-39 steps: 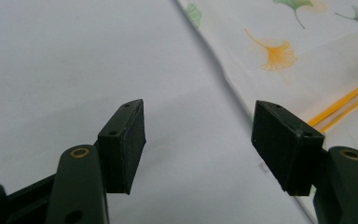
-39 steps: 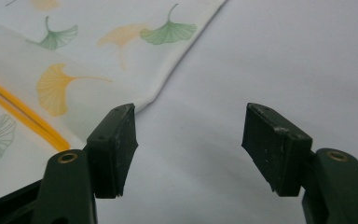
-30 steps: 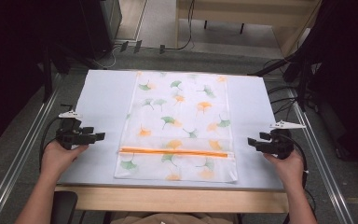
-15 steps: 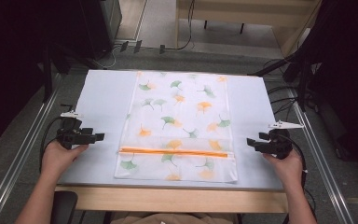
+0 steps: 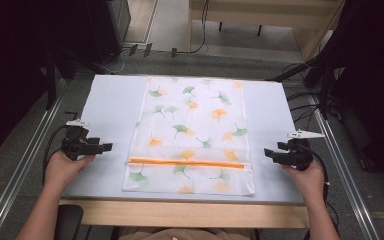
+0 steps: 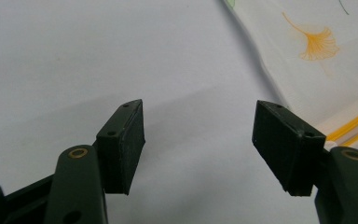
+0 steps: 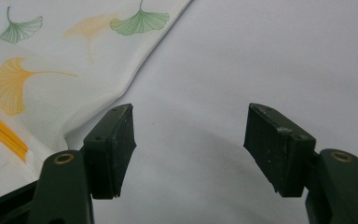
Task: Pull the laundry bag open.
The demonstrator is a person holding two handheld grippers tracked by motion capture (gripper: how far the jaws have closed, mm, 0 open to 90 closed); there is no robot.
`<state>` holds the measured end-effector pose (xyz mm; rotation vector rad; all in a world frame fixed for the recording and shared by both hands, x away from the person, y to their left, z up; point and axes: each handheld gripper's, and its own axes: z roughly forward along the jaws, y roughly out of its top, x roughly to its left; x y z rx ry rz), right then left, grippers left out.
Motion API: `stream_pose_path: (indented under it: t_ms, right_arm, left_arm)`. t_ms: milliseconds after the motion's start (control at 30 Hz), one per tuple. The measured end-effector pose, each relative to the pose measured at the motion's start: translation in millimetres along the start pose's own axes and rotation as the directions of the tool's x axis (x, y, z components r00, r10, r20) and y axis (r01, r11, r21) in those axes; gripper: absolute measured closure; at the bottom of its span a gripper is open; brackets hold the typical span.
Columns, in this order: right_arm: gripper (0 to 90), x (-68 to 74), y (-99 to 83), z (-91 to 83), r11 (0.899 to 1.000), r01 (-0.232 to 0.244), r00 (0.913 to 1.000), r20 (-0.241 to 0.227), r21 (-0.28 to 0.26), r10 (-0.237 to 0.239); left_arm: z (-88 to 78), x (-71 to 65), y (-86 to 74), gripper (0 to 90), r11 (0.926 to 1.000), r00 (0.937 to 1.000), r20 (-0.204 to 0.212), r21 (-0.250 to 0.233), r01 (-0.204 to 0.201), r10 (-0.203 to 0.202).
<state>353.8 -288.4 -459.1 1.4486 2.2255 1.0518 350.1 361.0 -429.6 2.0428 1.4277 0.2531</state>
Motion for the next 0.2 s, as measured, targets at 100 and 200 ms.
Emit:
stream_pose_path:
  t_ms: [100,200]
  right_arm:
    - [34.2,0.4,-0.3,0.9,1.0,0.004,1.0,0.0,0.008,-0.004]
    - [34.0,0.3,-0.5,1.9,1.0,0.011,0.9999,-0.001,0.013,-0.011]
  left_arm:
    - [0.3,0.2,-0.1,34.2,1.0,1.0,-0.005,-0.002,0.002,-0.002]
    - [0.4,0.7,0.2,33.8,1.0,1.0,-0.005,-0.008,0.006,-0.006]
